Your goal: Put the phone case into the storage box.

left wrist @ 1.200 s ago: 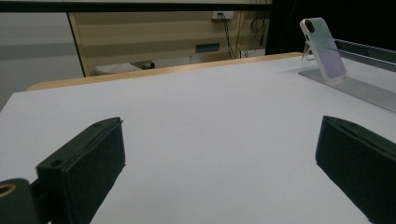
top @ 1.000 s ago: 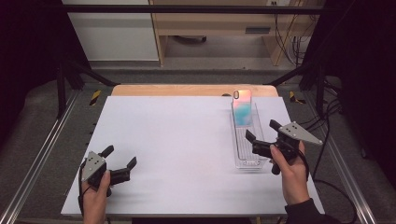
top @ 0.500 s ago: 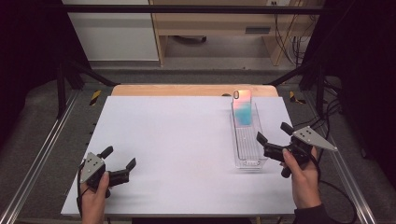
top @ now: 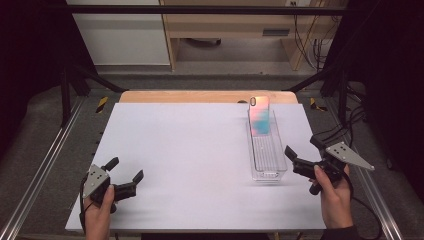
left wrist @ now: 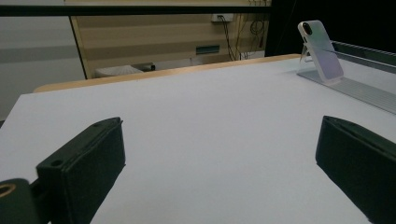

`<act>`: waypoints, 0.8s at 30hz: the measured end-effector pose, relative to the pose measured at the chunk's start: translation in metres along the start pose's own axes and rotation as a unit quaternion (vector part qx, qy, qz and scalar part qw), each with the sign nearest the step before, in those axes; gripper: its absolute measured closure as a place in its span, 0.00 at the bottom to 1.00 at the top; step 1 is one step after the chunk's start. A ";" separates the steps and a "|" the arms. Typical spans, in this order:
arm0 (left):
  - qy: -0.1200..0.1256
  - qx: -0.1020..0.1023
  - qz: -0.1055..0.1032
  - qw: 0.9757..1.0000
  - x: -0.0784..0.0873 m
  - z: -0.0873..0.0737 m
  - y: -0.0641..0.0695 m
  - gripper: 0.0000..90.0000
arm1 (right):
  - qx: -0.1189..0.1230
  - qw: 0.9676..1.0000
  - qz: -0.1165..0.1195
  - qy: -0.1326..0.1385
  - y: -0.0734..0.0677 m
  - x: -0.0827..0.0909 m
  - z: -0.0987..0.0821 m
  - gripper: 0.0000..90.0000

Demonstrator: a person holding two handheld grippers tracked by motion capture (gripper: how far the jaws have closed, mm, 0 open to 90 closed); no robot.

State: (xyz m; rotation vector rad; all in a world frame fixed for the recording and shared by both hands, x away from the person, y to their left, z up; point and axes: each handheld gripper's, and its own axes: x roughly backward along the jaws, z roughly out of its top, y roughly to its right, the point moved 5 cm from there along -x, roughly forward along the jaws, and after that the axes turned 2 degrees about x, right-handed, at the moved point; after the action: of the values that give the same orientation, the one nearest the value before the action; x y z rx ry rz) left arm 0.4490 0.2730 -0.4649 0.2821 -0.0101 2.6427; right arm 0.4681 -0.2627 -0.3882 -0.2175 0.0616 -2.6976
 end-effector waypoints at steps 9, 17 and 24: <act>0.001 0.000 -0.001 1.000 0.000 0.001 0.001 0.01 | -0.002 1.000 -0.003 0.003 0.009 0.005 -0.010 0.03; -0.001 0.000 -0.001 1.000 0.000 0.000 0.001 0.01 | -0.004 1.000 -0.015 0.007 0.016 0.008 -0.018 0.03; -0.001 0.000 -0.002 1.000 0.000 0.000 0.001 0.01 | 0.000 1.000 -0.021 0.013 0.021 0.010 -0.023 0.03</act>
State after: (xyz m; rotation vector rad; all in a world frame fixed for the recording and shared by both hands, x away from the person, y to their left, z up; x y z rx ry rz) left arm 0.4486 0.2720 -0.4646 0.2837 -0.0110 2.6395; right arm 0.4640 -0.2855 -0.4108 -0.1863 0.0663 -2.7429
